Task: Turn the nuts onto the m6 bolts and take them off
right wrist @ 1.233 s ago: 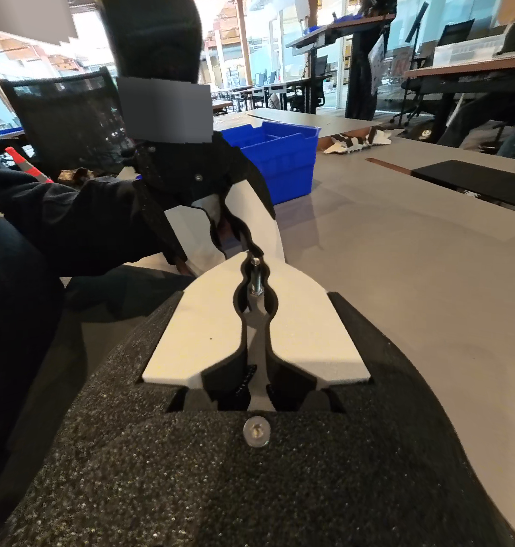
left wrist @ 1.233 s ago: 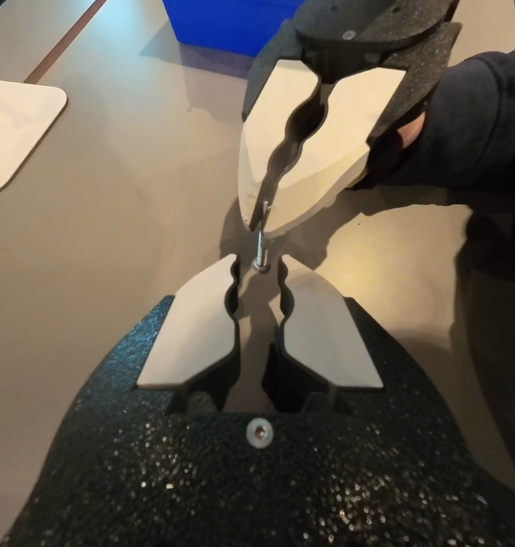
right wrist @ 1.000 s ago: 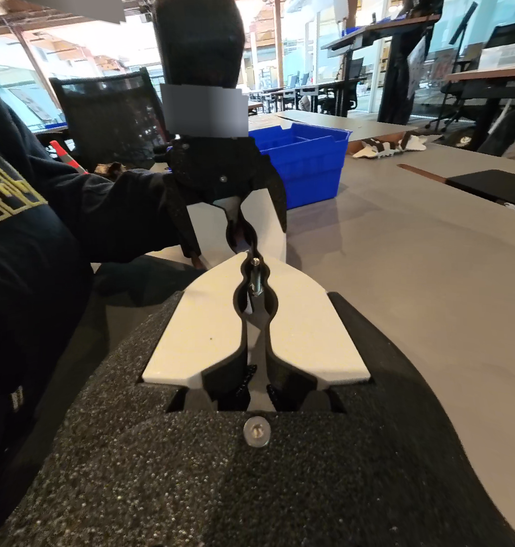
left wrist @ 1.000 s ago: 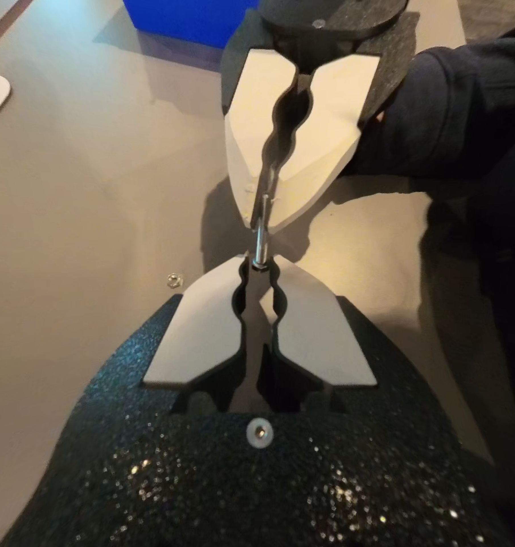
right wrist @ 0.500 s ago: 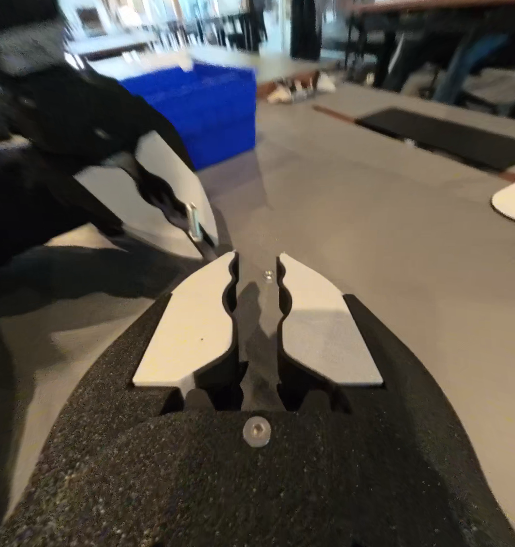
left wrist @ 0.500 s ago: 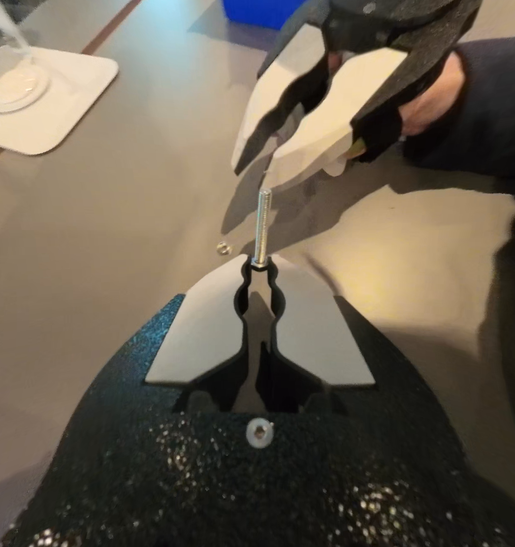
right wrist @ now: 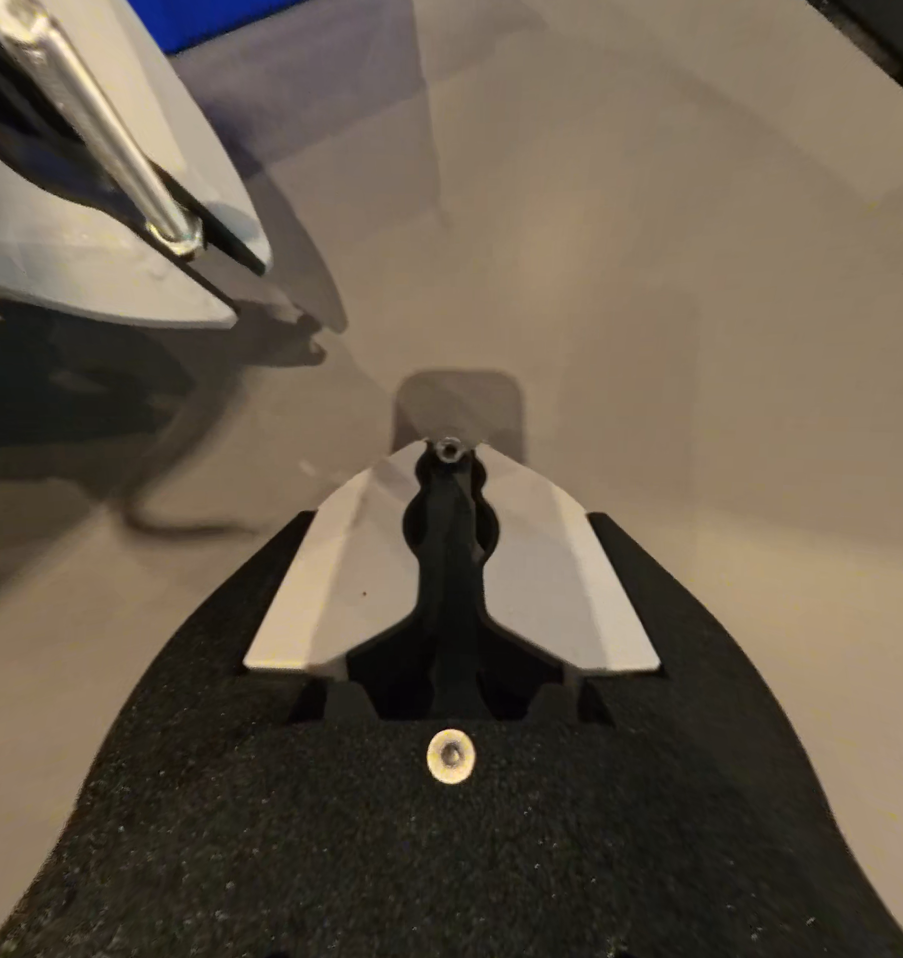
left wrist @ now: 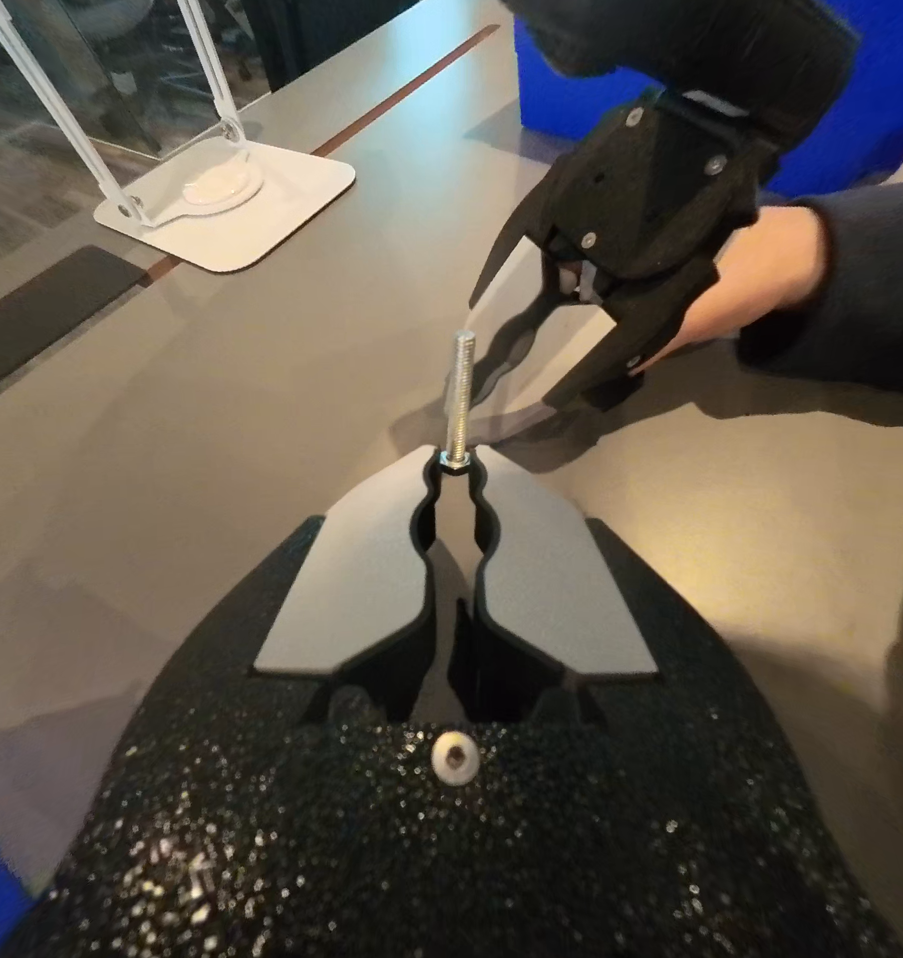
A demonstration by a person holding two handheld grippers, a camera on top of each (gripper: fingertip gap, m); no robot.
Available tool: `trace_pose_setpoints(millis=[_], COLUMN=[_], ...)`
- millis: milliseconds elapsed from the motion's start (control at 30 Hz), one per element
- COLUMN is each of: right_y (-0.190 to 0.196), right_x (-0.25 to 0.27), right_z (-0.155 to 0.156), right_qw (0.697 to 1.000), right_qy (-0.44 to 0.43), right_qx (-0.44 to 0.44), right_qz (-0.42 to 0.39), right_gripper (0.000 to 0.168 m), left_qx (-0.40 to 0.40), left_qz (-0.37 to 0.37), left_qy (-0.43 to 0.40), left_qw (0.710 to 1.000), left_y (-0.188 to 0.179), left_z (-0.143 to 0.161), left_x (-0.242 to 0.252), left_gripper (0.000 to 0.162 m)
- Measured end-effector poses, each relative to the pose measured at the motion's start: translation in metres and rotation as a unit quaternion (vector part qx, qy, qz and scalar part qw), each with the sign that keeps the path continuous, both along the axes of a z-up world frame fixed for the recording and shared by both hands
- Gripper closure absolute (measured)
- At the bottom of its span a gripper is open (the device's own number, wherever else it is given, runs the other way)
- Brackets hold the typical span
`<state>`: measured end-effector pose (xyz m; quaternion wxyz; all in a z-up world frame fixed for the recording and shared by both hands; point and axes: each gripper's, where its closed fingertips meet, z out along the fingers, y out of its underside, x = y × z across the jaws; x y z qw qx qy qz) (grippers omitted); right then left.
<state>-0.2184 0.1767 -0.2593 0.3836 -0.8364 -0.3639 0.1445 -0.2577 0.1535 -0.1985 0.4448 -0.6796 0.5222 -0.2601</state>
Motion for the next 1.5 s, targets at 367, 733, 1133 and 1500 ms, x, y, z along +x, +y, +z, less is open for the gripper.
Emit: trace_pose_setpoints(millis=[367,733,1133,1500], right_y=[-0.018,-0.047,-0.052,-0.054], right_x=[0.043,0.012,0.012,0.014], right_z=[0.066,0.087,0.073,0.072], right_qw=[0.981,0.964,0.973,0.971], right_qy=[0.106,0.193,0.163,0.184], right_qx=[0.16,0.169,0.133,0.112], right_qz=[-0.021,0.074,0.094,0.099], right_gripper=[0.159,0.159,0.159,0.159], left_qx=[-0.01,0.038,0.064,0.061], left_qz=[-0.046,-0.087,-0.106,-0.111], left_qy=[0.016,0.041,0.061,0.054], left_qw=[0.999,0.995,0.99,0.99], left_y=[0.006,-0.008,-0.014,-0.015], left_z=[-0.019,-0.036,-0.041,-0.039], left_x=[0.046,0.047,0.049,0.049], left_gripper=[0.153,0.153,0.153,0.153])
